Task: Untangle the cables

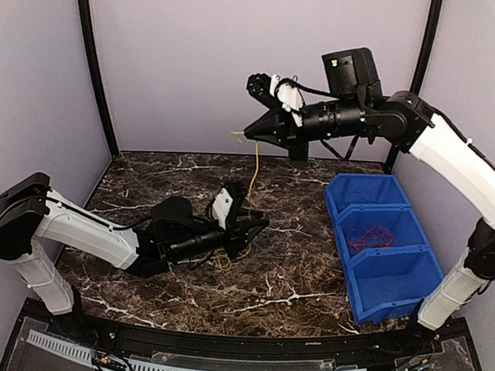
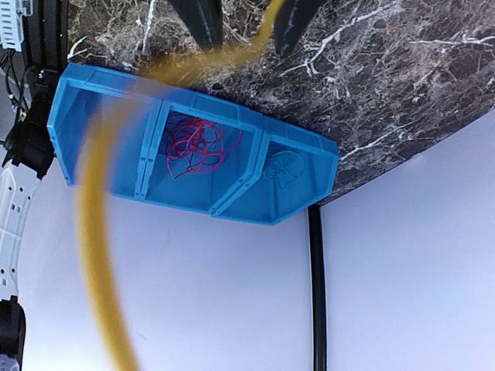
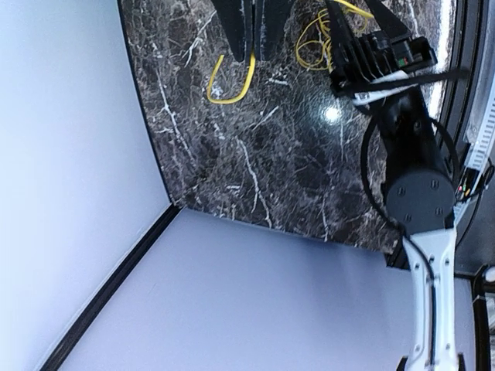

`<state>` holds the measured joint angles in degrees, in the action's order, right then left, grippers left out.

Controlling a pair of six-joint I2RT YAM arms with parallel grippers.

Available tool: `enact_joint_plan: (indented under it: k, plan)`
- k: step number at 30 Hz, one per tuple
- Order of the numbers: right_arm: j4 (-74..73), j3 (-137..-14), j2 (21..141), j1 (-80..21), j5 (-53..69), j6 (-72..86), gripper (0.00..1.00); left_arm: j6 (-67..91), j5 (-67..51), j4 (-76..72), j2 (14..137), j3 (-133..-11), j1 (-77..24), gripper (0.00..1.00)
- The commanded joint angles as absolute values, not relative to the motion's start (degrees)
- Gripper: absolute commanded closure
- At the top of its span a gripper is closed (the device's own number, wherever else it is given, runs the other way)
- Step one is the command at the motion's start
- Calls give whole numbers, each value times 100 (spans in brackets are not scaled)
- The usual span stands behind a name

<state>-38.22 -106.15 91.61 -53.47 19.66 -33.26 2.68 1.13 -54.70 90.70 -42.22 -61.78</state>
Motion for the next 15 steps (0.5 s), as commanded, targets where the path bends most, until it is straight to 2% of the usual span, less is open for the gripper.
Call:
enact_joint_plan:
  k: [1,5,15]
  plan:
    - [-3695,-11427,9010,-4900,2471,-2981,100,-108,-147,-5960,9378,-4292,-6202,83]
    - [-3651,-11964,8953,-4443,2701,-2824,100,-74,81,-6081,9648,-4153,-6190,99]
    - [-3561,-12532,8758,-3806,3019,-2535,100,298,373,-5883,10500,-3868,-5810,100]
